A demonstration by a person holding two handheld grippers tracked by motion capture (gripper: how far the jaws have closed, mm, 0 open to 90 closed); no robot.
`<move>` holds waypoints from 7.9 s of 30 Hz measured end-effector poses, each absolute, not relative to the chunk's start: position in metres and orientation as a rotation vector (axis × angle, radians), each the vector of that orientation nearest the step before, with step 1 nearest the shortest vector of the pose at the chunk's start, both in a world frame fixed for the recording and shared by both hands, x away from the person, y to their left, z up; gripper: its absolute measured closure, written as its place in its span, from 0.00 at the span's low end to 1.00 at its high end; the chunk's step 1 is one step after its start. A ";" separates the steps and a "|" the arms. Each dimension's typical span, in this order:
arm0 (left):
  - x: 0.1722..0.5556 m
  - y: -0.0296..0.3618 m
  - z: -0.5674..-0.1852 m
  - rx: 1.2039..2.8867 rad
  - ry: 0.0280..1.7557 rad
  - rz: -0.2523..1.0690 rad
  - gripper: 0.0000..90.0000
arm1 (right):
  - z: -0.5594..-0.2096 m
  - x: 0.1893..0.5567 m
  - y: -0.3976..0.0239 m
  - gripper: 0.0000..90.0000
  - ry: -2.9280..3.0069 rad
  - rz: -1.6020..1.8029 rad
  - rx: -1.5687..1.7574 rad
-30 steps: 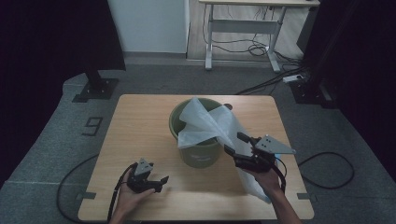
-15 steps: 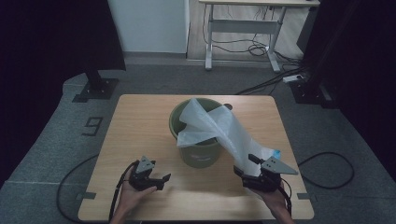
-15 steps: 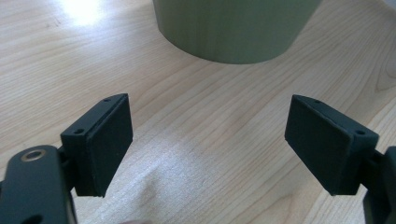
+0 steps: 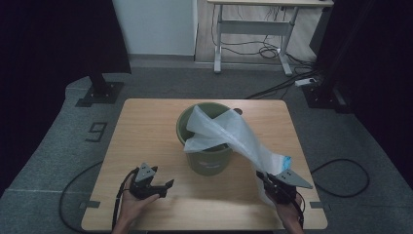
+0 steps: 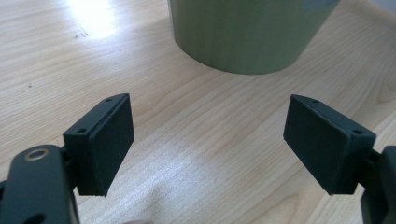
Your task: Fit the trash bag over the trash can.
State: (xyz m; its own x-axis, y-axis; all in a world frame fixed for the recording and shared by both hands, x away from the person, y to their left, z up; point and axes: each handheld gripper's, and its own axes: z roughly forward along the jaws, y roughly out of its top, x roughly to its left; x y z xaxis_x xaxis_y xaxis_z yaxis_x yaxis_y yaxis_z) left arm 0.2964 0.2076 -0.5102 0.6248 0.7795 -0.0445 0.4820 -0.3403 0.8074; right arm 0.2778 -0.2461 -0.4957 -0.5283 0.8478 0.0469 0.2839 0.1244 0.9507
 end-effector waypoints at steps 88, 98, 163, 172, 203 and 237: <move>0.295 0.197 -0.431 1.822 0.981 0.525 0.19 | -0.444 0.307 -0.228 0.98 1.734 1.406 1.027; 0.298 0.181 -0.407 1.805 0.986 0.583 0.19 | -0.410 0.307 -0.227 0.98 1.726 1.395 0.938; 0.323 0.100 -0.366 1.749 0.776 0.414 1.00 | -0.395 0.311 -0.189 0.70 1.918 1.385 0.833; 0.326 0.122 -0.360 1.703 0.815 0.394 1.00 | -0.414 0.303 -0.200 0.41 1.943 1.355 0.852; 0.351 0.218 -0.360 1.570 1.028 0.407 1.00 | -0.449 0.315 -0.246 0.34 1.903 1.378 0.954; 0.386 0.185 -0.363 1.632 0.987 0.340 0.99 | -0.406 0.348 -0.279 0.98 1.713 1.435 0.851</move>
